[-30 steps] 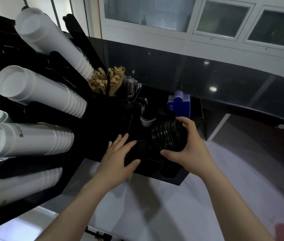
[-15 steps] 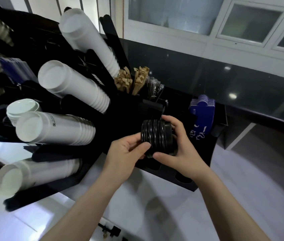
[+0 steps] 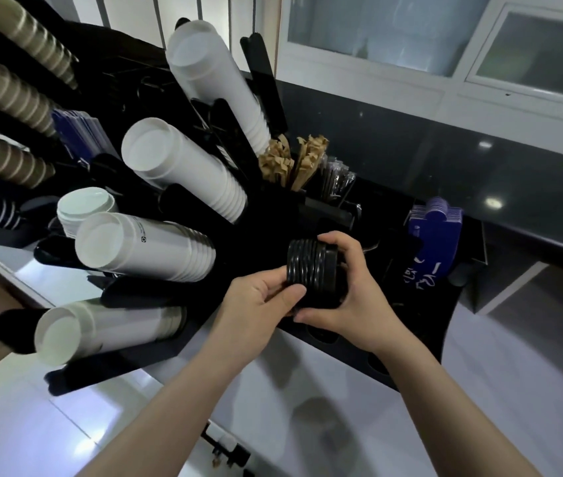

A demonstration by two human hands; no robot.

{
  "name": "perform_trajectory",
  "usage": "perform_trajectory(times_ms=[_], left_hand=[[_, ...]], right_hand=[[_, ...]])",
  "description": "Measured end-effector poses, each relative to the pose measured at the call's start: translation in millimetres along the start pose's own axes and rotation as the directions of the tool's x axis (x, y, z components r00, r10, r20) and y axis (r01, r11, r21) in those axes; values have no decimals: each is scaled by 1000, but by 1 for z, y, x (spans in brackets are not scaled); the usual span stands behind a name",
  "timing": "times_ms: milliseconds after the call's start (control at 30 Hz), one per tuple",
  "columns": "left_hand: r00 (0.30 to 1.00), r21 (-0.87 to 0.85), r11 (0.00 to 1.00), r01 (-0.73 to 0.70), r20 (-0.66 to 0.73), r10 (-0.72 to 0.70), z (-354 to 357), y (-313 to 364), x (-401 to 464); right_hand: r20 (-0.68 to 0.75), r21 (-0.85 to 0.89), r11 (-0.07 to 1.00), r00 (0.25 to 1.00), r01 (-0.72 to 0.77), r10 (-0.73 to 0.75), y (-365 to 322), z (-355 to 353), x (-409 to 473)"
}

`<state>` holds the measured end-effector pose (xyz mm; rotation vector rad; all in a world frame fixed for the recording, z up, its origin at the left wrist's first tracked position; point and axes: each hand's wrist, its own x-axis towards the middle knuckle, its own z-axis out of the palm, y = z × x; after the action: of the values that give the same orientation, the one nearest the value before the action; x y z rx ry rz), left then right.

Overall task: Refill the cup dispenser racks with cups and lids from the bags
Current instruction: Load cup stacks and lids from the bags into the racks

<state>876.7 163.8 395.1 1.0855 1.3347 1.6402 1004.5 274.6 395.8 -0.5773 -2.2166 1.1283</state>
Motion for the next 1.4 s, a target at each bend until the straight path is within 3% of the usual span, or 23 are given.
perform_trajectory(times_ms=[333,500,600,667,767,833,900,1033,1400], left_hand=[[999,23,999,30,14,-30,-20,-6,2],[1000,5,999,31,2,-31,-29,-13,6],[989,147,988,52,-143,-30,-39,-24,9],[984,383,921,72,-176,-4,-48,-33,11],[997,770,635,63,-79,-3,-53,-52,14],[1000,890,455,29,-23,-20,-53,-65,14],[999,938,345,30,-15,-46,-55,-72,14],[996,937,337,93,-93,-16,-63,-75,11],[999,942,334,35,-37,0,-71,-81,9]], right_hand=[[103,29,1000,995,0,-3,2,9,15],[10,-69,998,1000,13,-12,3,20,30],[-70,-159,986,997,-47,36,8,23,50],[-103,-226,969,992,-97,75,12,27,68],[-26,-400,913,997,-73,68,14,41,93],[52,-527,849,995,-49,89,15,53,105],[89,-634,769,980,-82,178,17,62,112],[164,-791,608,935,-66,315,29,77,114],[176,-896,438,851,-69,495,43,99,109]])
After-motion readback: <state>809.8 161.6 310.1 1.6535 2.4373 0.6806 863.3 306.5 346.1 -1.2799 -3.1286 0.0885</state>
